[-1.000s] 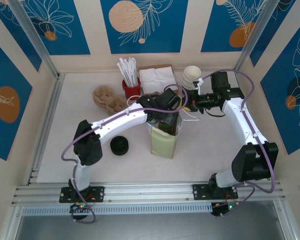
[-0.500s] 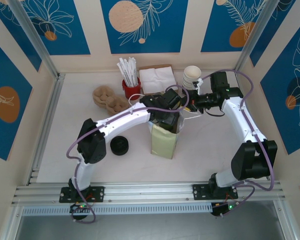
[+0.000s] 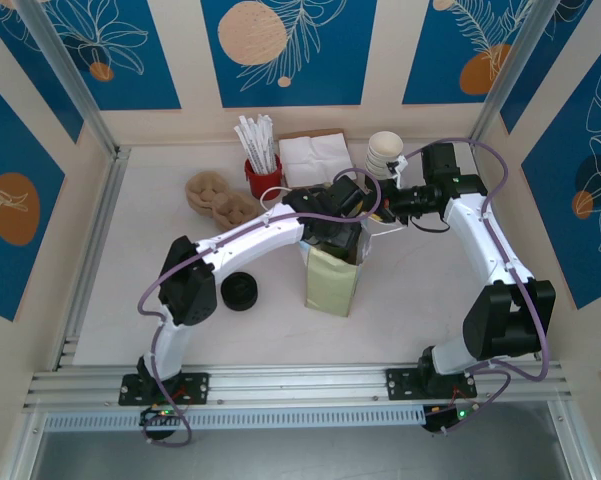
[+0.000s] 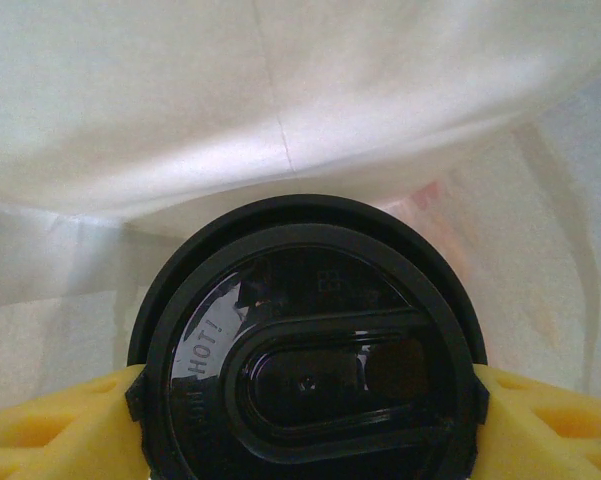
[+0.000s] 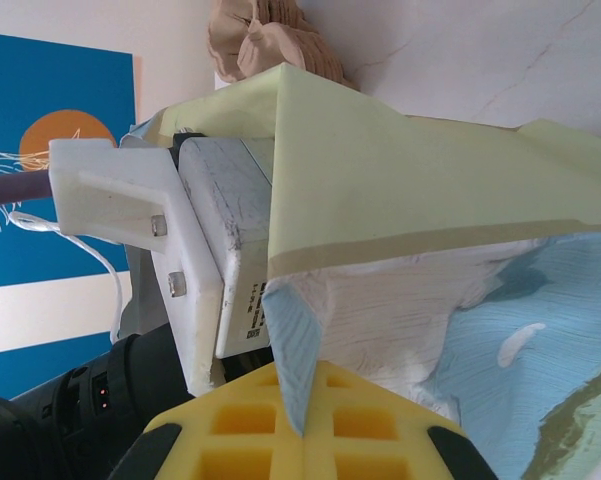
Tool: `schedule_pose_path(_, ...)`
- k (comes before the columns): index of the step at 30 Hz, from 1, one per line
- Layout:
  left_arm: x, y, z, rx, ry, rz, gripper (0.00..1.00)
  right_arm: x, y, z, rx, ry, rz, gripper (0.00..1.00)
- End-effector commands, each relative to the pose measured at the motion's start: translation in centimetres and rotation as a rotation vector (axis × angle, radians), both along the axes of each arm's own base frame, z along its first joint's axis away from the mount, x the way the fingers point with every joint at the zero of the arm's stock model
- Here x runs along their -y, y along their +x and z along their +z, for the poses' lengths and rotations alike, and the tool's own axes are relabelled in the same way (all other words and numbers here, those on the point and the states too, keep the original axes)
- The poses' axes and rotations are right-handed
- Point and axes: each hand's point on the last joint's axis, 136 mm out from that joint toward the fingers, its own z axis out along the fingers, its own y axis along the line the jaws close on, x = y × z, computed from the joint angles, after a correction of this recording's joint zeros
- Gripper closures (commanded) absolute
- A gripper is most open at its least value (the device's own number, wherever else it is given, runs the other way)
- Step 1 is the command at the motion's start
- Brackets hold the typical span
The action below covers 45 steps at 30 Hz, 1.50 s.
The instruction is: Pack the takeout coffee
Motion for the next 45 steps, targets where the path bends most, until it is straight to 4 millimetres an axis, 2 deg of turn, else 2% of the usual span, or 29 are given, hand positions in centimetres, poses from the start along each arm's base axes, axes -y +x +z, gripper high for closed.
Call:
schedule_pose_path(1, 0.1, 0.0, -3.2, -0.077, 0.035, -0.010, 0.27, -0.5, -0.4, 1.4, 0.018, 0.041, 0.033, 1.00)
schedule_pose_path(5, -0.3, 0.6, -0.6, -0.049, -0.004, 0.006, 0.27, -0.2, -0.1, 1.8, 0.039, 0.036, 0.025, 1.00)
schedule_pose_path(11, -1.4, 1.0, 4.3, 0.007, -0.064, 0.033, 0.27, 0.6, 0.3, 2.2, 0.079, 0.034, 0.001, 1.00)
schedule_pose_path(16, -2.3, 0.4, 6.5, 0.024, -0.071, 0.037, 0.27, 0.7, 0.5, 3.2, 0.164, 0.034, 0.003, 1.00)
schedule_pose_path(21, -3.1, 0.0, 7.7, 0.041, -0.069, 0.037, 0.27, 0.8, 0.6, 3.7, 0.214, 0.037, 0.012, 1.00)
schedule_pose_path(29, -3.6, 0.1, 8.2, 0.063, -0.059, 0.039, 0.27, 0.4, -0.1, 4.4, 0.290, 0.053, 0.041, 1.00)
schedule_pose_path(37, -4.2, 0.3, 8.7, 0.112, -0.072, 0.053, 0.27, 0.1, -1.5, 4.0, 0.366, 0.067, 0.082, 1.00)
schedule_pose_path(45, -4.0, 0.7, 8.6, 0.124, -0.082, 0.065, 0.27, 0.0, -1.4, 3.6, 0.355, 0.074, 0.095, 1.00)
